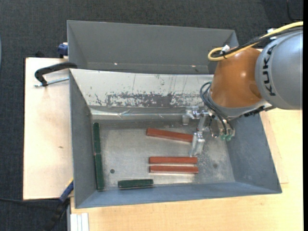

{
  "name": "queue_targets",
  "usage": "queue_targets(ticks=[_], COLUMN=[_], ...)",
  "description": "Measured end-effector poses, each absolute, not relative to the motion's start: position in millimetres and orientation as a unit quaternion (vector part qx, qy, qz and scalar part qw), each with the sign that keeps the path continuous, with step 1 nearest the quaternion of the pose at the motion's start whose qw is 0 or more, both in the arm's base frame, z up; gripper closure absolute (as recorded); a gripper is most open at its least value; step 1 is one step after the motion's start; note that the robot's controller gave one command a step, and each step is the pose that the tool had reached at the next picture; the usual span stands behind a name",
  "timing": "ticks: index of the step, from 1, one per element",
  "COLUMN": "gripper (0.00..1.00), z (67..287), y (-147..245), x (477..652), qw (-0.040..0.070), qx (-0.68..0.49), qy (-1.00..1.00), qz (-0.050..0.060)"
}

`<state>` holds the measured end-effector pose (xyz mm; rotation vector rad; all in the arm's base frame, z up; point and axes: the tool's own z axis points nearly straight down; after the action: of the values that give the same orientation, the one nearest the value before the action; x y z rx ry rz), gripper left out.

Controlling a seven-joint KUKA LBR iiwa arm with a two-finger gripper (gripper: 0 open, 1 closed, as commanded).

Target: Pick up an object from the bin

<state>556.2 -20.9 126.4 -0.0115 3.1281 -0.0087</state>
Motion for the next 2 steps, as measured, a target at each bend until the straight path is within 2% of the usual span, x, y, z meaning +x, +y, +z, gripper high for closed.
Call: queue_targets(ticks=[1,2], gripper=[0.00,1.00], z=[100,71], y=[-19,19], x=[563.8,561.0], qw=[0.002,0.000], qx=[-0.049,0.062], qy=[0.999,0.998], qz=[0.004,0.001])
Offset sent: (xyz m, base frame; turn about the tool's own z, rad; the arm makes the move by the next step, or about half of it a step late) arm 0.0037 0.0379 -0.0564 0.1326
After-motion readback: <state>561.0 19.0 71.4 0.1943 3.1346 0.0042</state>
